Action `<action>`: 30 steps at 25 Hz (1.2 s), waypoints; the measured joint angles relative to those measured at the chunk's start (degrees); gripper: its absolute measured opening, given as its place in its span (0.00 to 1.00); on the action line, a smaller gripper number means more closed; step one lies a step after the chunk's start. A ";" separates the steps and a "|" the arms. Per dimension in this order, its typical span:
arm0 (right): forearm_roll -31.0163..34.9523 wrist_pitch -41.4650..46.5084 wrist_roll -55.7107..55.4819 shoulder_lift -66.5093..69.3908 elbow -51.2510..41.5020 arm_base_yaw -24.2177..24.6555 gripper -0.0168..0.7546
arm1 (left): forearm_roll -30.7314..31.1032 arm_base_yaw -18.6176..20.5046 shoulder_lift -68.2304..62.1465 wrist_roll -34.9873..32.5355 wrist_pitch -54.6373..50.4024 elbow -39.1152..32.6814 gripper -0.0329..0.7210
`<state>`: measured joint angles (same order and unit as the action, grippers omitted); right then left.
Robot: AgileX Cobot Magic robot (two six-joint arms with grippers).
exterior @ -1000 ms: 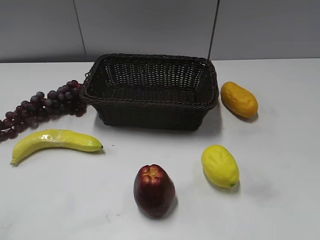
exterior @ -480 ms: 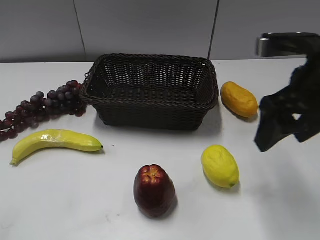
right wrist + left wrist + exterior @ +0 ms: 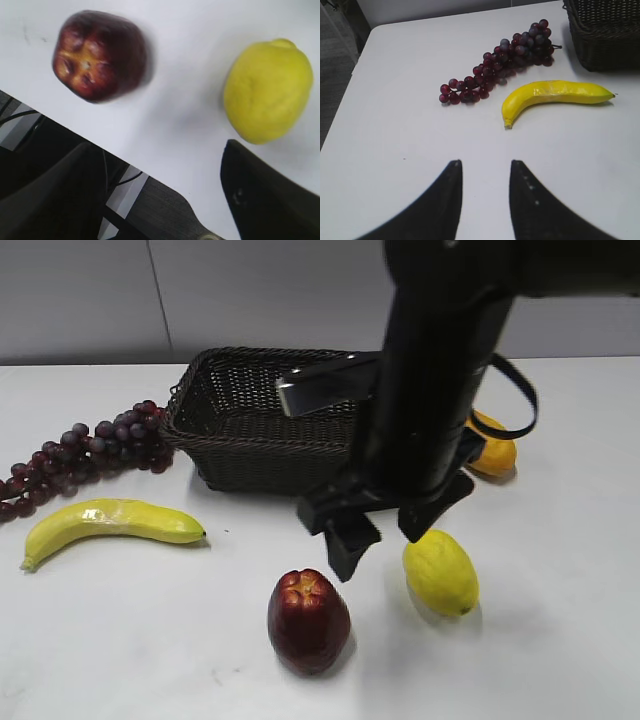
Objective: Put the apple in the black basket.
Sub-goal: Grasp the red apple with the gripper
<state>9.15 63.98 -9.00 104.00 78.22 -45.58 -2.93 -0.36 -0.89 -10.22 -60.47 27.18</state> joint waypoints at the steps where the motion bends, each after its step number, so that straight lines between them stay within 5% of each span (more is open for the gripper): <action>1: -0.49 0.00 -0.90 1.49 1.25 -0.98 0.79 | 0.00 0.00 0.00 0.00 0.00 0.00 0.36; 8: -1.43 -0.02 -5.62 11.43 8.12 -5.79 0.79 | 0.00 0.00 0.00 0.00 0.00 0.00 0.36; 30: -1.22 -0.65 -8.75 18.62 10.01 -5.89 0.75 | 0.00 0.00 0.00 0.00 0.00 0.00 0.36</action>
<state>7.93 63.32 -17.75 122.62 88.23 -51.47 -2.93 -0.36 -0.89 -10.22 -60.47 27.18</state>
